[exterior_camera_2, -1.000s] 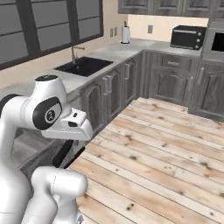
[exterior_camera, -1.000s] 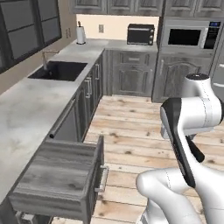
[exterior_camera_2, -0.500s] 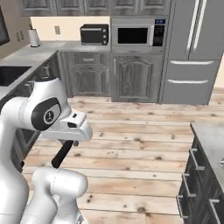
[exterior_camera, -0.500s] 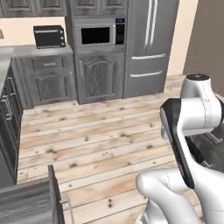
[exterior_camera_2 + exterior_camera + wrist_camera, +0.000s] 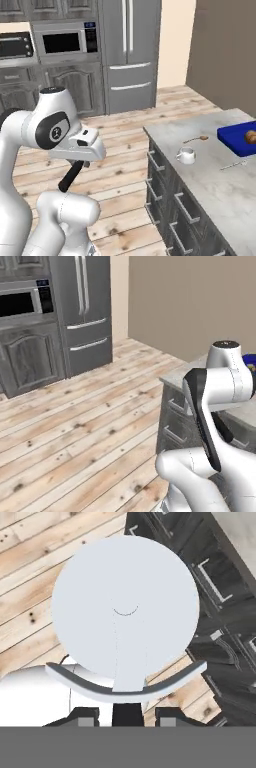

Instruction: Take the pizza cutter from the drawer on the right and place it on the dining counter for cutting.

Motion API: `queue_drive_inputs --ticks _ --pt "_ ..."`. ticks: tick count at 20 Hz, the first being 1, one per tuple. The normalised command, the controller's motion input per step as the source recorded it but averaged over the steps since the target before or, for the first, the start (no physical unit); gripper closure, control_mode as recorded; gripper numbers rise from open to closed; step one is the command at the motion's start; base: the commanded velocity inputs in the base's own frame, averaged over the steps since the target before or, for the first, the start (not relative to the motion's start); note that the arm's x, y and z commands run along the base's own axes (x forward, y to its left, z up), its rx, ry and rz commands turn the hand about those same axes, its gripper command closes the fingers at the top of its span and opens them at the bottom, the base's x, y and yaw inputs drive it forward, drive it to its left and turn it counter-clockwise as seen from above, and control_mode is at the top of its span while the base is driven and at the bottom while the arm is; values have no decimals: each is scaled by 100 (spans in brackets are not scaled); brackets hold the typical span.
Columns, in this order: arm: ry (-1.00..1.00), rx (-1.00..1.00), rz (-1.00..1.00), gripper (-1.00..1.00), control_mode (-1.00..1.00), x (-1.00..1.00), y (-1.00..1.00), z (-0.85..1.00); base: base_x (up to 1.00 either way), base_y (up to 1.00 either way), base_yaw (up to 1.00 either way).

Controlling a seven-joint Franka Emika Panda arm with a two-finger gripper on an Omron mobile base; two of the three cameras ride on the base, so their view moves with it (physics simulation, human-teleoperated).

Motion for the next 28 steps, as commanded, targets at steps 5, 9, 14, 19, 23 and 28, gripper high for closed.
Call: queue_drive_inputs --ticks 5,9,14,19,23,28 --pt "0 0 0 100 100 0 0 0 44 -20 -62" --pt "0 0 0 100 100 0 0 0 36 11 -68" --pt "0 0 0 100 100 0 0 0 11 27 -71" --pt "0 0 0 100 100 0 0 0 28 15 -67" --pt "0 0 0 100 100 0 0 0 47 24 -44" --pt "0 0 0 100 100 0 0 0 69 15 -24"
